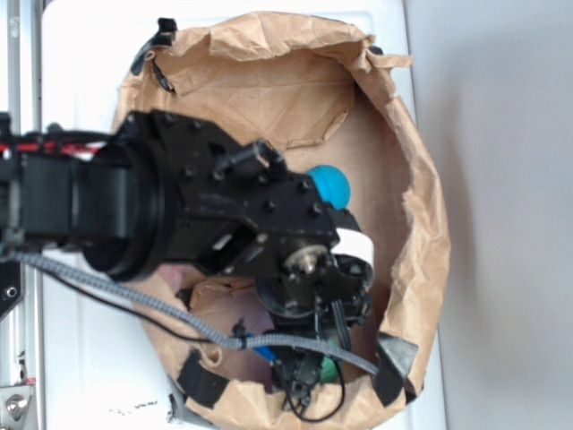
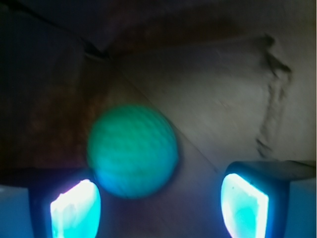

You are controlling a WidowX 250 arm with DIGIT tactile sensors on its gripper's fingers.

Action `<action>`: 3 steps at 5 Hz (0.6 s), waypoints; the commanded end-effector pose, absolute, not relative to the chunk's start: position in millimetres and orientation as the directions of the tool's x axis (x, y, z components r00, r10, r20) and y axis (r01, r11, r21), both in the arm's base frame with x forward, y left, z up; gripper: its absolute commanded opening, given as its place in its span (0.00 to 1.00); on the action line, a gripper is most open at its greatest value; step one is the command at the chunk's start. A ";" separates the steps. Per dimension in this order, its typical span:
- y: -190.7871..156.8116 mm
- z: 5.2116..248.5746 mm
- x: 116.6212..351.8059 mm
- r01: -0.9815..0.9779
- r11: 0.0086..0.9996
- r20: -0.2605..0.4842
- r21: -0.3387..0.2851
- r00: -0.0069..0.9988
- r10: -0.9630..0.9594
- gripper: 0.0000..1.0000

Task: Grab the green ball.

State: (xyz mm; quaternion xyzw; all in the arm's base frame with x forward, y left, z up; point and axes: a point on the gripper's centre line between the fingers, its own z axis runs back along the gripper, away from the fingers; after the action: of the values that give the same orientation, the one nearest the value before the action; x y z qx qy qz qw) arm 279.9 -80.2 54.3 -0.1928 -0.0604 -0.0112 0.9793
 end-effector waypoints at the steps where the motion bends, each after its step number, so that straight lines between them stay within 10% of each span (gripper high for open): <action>1: -92.9 64.6 294.1 0.085 0.919 0.177 -0.385 0.984 -0.016 0.57; 2: -93.2 60.2 293.7 0.078 0.925 0.175 -0.373 0.984 -0.013 0.00; 3: -94.7 55.1 292.3 0.085 0.932 0.195 -0.351 0.981 -0.016 0.00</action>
State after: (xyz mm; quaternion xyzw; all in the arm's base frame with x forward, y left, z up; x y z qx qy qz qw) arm 289.3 -89.9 45.9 -0.1804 -0.0814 -0.0118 0.9801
